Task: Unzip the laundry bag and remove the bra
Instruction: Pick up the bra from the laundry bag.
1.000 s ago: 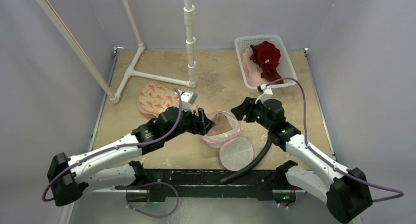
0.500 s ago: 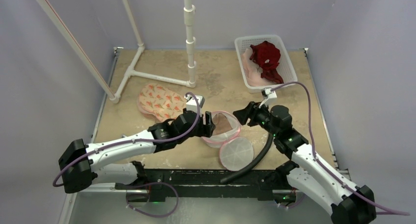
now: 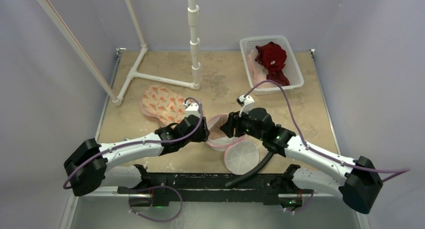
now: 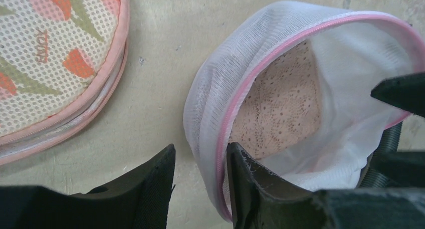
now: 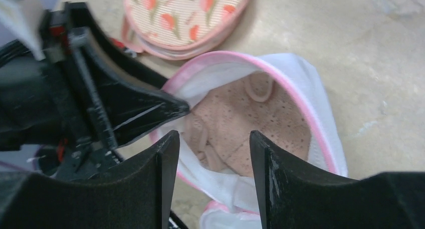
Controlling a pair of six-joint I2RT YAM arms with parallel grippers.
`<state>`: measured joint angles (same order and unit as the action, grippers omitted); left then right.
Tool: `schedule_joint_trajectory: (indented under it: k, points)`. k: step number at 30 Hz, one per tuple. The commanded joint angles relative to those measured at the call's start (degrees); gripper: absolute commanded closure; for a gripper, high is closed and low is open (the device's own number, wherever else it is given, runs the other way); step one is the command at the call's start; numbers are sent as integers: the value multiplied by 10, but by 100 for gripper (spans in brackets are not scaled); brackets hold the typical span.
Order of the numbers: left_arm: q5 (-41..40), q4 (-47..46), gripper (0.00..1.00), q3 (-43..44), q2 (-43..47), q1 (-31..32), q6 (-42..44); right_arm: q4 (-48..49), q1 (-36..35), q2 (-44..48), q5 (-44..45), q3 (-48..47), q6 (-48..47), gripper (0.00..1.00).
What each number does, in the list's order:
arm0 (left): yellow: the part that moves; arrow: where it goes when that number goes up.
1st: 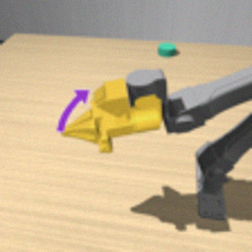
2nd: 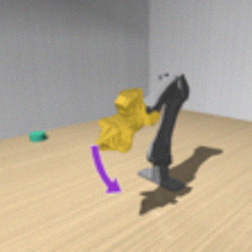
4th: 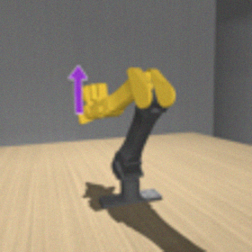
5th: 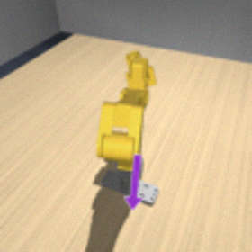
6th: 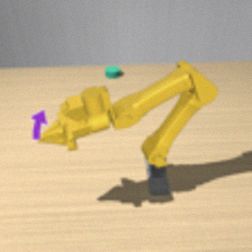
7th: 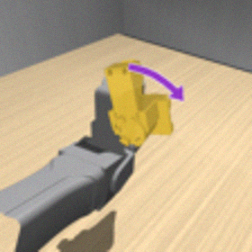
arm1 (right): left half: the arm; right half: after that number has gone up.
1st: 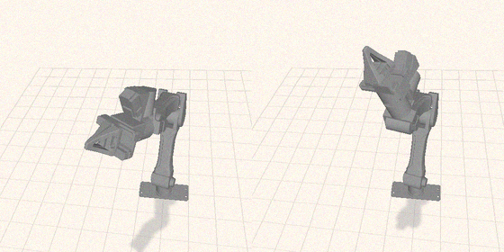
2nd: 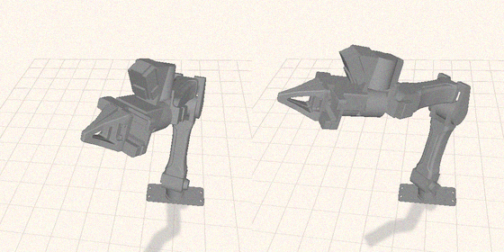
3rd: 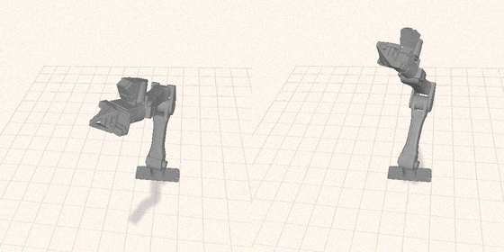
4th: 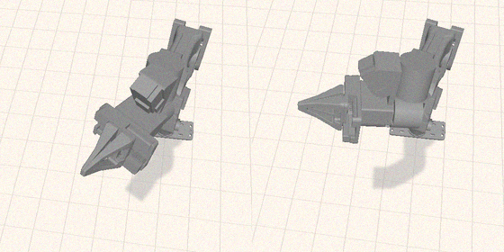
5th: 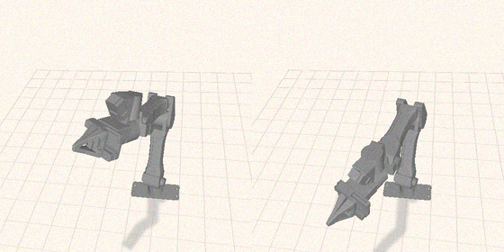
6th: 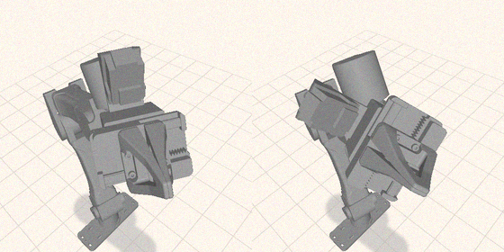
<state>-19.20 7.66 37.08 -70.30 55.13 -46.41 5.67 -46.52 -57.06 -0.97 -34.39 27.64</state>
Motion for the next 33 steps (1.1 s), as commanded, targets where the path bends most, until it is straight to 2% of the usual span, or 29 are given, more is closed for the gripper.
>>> schedule_joint_trajectory:
  k: [1, 7, 15, 26, 33]
  points:
    - [28, -62, 63, -25, 3, -4, -13, 15, -6, -26, 87, -7, 10, 42]
    - [63, -127, 84, -53, 9, -4, -6, 28, -6, -76, 138, -3, 22, 38]
    - [86, -152, 100, -61, 5, -4, 1, 64, -6, -139, 137, 2, 16, 35]
    - [87, -152, 100, -53, -5, -4, 9, 76, -4, -207, 152, -4, 16, 34]
    - [86, -157, 100, -61, -11, -3, 9, 108, 0, -229, 97, -1, 23, 38]
